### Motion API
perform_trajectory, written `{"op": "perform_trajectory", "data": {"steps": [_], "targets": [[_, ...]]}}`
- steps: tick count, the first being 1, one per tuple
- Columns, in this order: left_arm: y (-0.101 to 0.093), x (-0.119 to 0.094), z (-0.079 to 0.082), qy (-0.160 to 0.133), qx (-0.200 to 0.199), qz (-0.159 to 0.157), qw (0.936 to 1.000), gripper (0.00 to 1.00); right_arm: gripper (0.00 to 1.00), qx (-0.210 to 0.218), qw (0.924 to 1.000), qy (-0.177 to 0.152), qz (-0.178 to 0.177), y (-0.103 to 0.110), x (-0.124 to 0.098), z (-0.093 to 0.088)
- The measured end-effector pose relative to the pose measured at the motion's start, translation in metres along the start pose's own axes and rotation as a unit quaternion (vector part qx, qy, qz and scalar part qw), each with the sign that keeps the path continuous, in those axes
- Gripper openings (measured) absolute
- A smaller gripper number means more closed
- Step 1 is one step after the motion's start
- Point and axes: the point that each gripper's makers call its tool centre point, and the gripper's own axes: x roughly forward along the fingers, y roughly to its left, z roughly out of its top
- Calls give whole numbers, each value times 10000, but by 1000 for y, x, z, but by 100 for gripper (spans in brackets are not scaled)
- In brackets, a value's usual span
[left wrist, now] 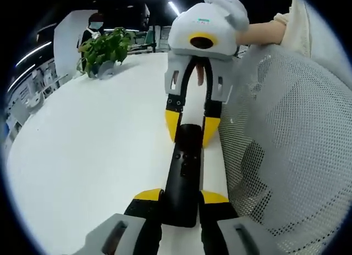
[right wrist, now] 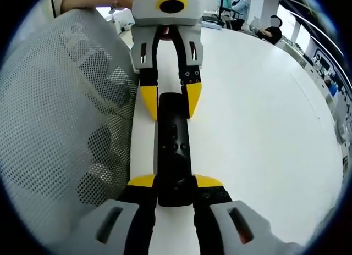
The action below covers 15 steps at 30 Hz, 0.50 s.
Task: Press the specified remote control buttons in sequence, fully releasing each button before pressing the next.
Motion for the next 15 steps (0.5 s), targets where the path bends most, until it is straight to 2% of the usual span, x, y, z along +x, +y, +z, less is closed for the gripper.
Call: {"op": "perform_trajectory", "data": {"steps": [2, 9, 15], "targets": [[-1, 0, 1, -179, -125, 22, 9998, 26, 25, 26, 10000, 43, 23, 0, 0, 1], [1, 1, 4, 25, -264, 85, 9996, 26, 25, 7, 9999, 130, 24, 0, 0, 0], [-1, 1, 5, 19, -522, 52, 9986, 32, 25, 24, 9999, 141, 28, 0, 0, 0]]}}
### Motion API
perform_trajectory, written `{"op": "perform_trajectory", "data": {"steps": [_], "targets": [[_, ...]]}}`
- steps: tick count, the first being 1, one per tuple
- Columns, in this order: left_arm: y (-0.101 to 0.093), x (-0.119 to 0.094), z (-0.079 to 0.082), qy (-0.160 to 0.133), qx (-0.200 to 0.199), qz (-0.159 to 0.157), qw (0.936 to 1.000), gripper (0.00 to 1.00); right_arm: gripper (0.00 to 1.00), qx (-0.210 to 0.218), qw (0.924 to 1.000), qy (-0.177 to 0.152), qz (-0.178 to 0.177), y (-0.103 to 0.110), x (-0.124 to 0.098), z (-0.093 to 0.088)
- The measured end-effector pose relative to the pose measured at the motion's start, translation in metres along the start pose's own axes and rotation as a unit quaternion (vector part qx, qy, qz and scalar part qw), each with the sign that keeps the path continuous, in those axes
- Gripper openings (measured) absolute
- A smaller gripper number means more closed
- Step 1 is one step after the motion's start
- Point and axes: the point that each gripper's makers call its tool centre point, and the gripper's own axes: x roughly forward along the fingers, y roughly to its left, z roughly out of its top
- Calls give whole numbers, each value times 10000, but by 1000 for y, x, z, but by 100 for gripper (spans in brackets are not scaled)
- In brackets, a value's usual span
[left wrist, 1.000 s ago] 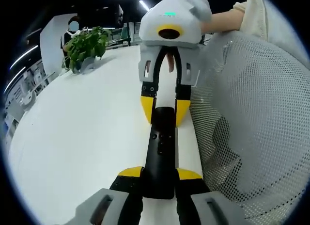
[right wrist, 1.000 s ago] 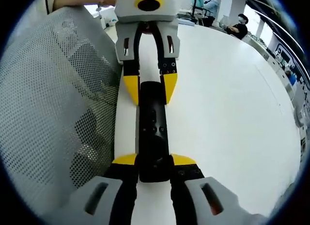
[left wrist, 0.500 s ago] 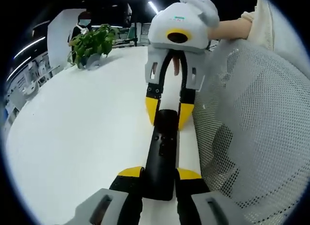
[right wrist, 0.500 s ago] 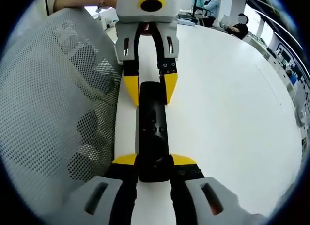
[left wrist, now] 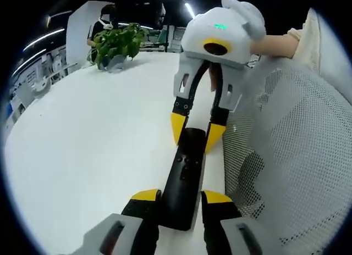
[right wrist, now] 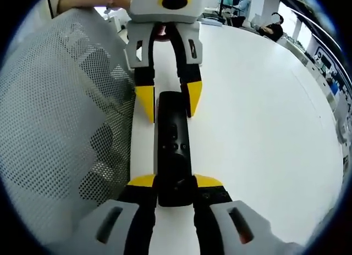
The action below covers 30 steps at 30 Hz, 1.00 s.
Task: Press the specified remote control buttons in sequence, fully releasing each button before pressing the next.
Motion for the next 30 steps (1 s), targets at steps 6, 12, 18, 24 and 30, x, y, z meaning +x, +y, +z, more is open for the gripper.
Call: {"op": "perform_trajectory", "data": {"steps": [6, 12, 18, 24, 30], "targets": [[0, -4, 9, -226, -180, 82, 9995, 44, 25, 80, 10000, -5, 12, 0, 0, 0], [14, -7, 26, -550, -49, 545, 9970, 73, 25, 155, 9999, -39, 19, 0, 0, 1], [20, -24, 71, -1720, -884, 496, 9799, 80, 25, 201, 9998, -63, 29, 0, -1, 1], [34, -42, 89, -2334, -1234, 677, 9621, 94, 25, 225, 9997, -77, 33, -1, -1, 0], [43, -59, 106, -2483, -1298, 983, 9549, 100, 25, 236, 9997, -97, 36, -1, -1, 0]]}}
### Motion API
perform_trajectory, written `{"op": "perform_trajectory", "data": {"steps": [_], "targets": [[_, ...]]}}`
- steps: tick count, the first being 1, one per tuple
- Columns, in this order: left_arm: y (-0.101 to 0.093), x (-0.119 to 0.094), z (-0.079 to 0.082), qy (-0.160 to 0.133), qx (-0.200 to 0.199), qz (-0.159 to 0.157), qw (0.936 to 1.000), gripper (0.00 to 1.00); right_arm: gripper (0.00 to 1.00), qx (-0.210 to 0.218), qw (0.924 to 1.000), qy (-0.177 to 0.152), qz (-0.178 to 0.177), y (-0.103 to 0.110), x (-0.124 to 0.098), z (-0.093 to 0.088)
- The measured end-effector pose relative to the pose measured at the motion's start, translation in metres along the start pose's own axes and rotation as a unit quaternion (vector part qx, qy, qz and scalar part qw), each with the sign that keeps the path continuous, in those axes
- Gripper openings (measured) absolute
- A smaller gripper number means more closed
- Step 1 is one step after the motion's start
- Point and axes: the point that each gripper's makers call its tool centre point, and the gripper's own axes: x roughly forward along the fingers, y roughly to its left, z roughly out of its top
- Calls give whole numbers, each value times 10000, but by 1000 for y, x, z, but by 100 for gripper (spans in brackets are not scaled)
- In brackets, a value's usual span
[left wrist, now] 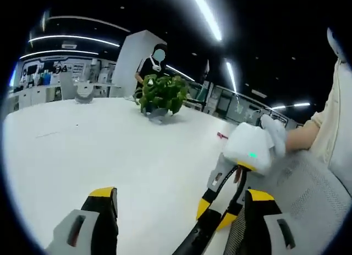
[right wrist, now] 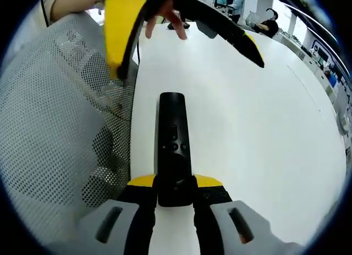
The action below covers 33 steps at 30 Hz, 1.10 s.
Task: Press the specified remote control buttons in sequence, fully releasing each button before pressing the next.
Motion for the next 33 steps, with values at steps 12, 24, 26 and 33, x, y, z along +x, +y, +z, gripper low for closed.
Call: {"op": "perform_trajectory", "data": {"steps": [12, 24, 26, 33], "targets": [[-4, -60, 64, -893, 600, 1152, 9875, 100, 25, -81, 10000, 23, -16, 0, 0, 0], [-7, -143, 51, -1360, 374, 2347, 9618, 100, 25, -76, 10000, 17, -24, 1, 0, 0], [-11, -153, 51, -1564, 221, 2543, 9541, 100, 25, -70, 10000, 14, -26, 1, 0, 0], [7, -173, 24, -1554, 193, 3236, 9331, 100, 25, -67, 9999, -61, -73, 1, 1, 0]]}}
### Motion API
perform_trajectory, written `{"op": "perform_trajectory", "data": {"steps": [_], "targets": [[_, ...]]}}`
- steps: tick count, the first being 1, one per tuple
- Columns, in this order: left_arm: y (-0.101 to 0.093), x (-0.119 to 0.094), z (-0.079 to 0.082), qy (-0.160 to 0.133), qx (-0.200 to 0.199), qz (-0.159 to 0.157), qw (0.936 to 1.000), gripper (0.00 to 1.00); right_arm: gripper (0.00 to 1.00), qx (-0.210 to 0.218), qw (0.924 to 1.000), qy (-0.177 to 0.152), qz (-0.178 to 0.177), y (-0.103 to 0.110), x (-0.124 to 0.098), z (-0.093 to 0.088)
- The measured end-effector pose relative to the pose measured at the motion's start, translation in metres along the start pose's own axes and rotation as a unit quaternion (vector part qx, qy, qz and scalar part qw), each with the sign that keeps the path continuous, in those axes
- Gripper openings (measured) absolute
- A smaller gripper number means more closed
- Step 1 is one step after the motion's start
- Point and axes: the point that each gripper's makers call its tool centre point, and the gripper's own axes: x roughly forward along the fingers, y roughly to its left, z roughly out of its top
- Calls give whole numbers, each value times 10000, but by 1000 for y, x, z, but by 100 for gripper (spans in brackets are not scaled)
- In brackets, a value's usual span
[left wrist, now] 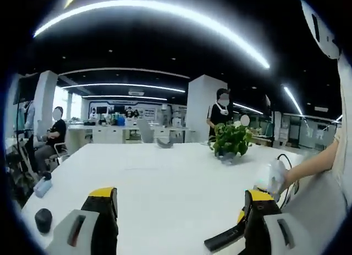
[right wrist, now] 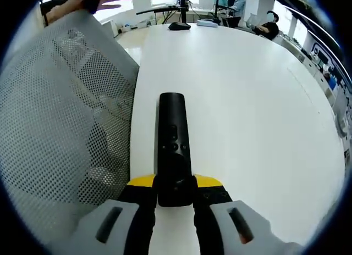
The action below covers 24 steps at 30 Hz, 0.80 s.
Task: Press the specified remote control buttons in sequence, fully releasing each button before pressing the next.
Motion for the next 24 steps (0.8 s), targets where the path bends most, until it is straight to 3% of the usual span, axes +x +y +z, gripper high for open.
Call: {"op": "perform_trajectory", "data": {"steps": [2, 5, 8, 10, 17, 24], "targets": [[-7, 3, 1, -49, -7, 12, 10000, 100, 25, 30, 10000, -71, -43, -2, 2, 0], [-12, 6, -8, 322, 456, -75, 9984, 100, 25, 94, 9999, -120, -46, -3, 2, 0], [-10, 5, -7, 183, 290, -156, 9993, 100, 25, 75, 9999, -110, -76, -4, 4, 0], [-5, 3, -5, 80, 351, -47, 9993, 100, 25, 90, 9998, -113, -106, -5, 4, 0], [1, 3, -15, 269, 652, -2, 9975, 100, 25, 295, 9994, -172, -98, -7, 4, 0], [6, 1, -16, 211, 455, 127, 9987, 100, 25, 775, 9964, -319, -123, -7, 4, 0]]}}
